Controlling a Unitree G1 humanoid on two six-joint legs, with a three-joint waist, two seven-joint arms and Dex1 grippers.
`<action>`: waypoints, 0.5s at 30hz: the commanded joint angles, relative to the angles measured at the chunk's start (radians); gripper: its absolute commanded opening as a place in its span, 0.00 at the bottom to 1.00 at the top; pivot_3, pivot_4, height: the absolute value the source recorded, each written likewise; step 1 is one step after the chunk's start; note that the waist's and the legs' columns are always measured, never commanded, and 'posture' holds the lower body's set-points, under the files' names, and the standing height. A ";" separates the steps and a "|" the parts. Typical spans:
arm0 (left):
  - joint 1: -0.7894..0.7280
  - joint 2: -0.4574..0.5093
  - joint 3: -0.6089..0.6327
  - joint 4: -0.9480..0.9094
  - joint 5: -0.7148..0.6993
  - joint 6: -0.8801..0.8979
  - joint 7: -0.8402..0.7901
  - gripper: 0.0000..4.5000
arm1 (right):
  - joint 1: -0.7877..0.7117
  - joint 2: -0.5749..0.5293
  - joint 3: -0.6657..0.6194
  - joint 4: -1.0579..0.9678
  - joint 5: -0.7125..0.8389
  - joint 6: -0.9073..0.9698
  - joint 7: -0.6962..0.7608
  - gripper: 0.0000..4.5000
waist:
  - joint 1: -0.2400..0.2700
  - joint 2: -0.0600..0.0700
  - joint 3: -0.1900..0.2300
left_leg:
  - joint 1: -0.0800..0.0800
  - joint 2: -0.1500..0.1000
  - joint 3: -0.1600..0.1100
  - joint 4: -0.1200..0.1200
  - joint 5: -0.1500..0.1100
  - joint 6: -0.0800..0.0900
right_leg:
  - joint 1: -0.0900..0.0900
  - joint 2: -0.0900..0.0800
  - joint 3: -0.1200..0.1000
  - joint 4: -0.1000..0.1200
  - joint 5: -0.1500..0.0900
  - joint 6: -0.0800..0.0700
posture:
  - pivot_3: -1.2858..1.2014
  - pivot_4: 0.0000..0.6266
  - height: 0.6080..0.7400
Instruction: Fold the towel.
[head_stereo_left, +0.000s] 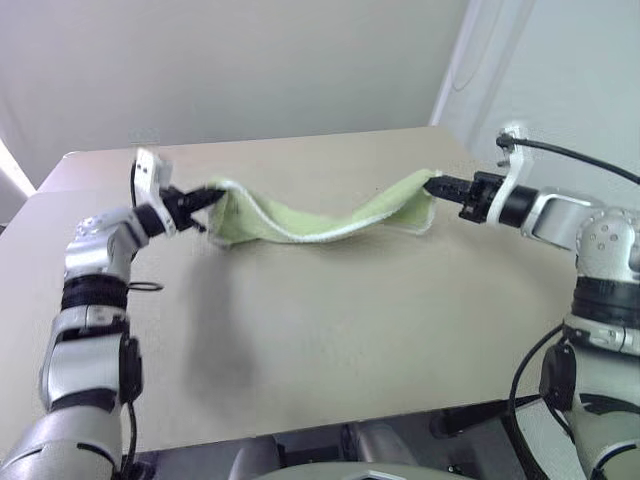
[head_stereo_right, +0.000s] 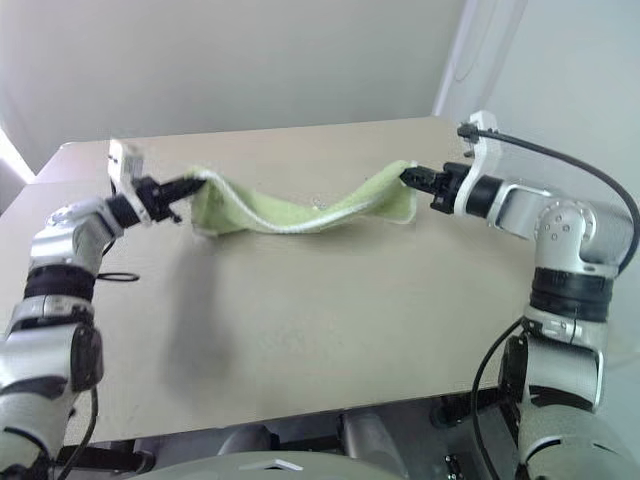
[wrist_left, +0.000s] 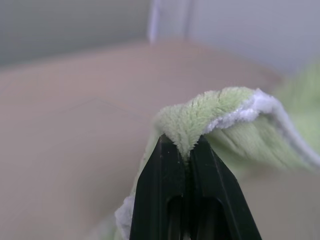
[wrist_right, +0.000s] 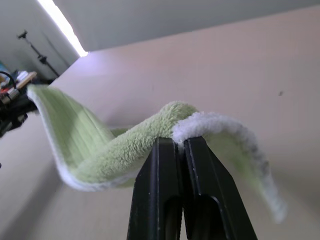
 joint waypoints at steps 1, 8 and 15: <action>-0.157 -0.001 0.042 0.149 0.022 -0.132 0.104 0.00 | -0.118 0.005 0.035 0.144 -0.068 -0.103 0.016 0.01 | -0.003 0.001 0.000 | -0.001 0.000 0.000 0.000 0.000 0.000 | -0.002 0.000 0.000 0.000 0.000 0.000 | 0.52 0.00 0.79; -0.306 0.050 0.029 0.326 0.105 -0.327 0.205 0.00 | -0.275 -0.014 0.083 0.381 -0.164 -0.243 0.094 0.01 | -0.002 0.004 0.002 | -0.005 0.000 0.001 -0.005 -0.001 0.002 | -0.008 0.000 0.000 0.001 0.001 -0.002 | 0.52 0.00 0.79; -0.119 0.173 -0.025 0.247 0.143 -0.353 -0.116 0.00 | -0.135 -0.055 0.074 0.190 -0.088 -0.029 0.146 0.01 | 0.001 0.006 0.000 | -0.019 -0.001 0.000 -0.002 -0.002 0.003 | -0.022 -0.001 0.000 0.004 0.001 -0.002 | 0.52 0.00 0.79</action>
